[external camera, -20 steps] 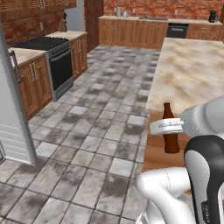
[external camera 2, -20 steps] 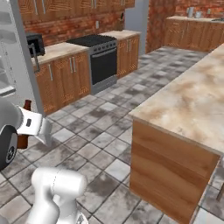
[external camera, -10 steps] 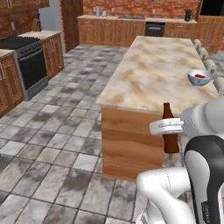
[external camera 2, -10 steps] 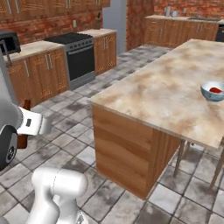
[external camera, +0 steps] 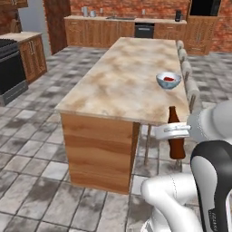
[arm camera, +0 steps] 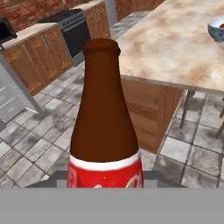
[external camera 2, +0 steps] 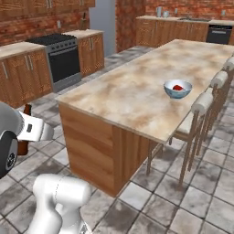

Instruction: Open the fridge, grab two sodas, and place both sodas inside the bowl with ice on the dining counter.

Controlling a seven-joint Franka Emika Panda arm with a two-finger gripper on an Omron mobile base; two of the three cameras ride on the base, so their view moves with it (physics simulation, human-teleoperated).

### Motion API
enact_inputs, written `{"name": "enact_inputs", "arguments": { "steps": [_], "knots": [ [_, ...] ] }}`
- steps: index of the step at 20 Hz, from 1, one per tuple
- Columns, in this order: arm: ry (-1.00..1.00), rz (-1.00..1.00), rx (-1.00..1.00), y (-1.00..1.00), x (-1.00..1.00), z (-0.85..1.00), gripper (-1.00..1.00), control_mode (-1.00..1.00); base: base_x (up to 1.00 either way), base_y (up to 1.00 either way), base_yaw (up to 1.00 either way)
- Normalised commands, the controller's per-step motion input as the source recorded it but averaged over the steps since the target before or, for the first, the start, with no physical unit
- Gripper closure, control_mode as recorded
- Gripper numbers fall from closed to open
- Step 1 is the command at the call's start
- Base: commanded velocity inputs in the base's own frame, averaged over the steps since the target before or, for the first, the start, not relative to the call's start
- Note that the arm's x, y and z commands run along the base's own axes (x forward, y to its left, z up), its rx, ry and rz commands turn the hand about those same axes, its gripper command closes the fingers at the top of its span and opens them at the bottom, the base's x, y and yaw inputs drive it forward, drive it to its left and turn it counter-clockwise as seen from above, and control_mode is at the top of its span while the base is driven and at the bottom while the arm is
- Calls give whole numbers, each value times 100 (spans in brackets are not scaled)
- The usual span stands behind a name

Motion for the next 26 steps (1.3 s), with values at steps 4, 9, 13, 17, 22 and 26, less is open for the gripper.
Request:
{"name": "enact_inputs", "arguments": {
  "steps": [4,9,13,17,22,26],
  "knots": [
    [0,0,0,0,0,0,100,100,35,-100,0],
    [0,0,0,0,0,0,100,100,59,-100,3],
    [0,0,0,0,0,0,100,100,64,-100,8],
    [0,0,0,0,0,0,100,100,44,-100,10],
    [0,0,0,0,0,0,100,100,17,-100,15],
    [0,0,0,0,0,0,100,100,29,-80,27]
  ]
}}
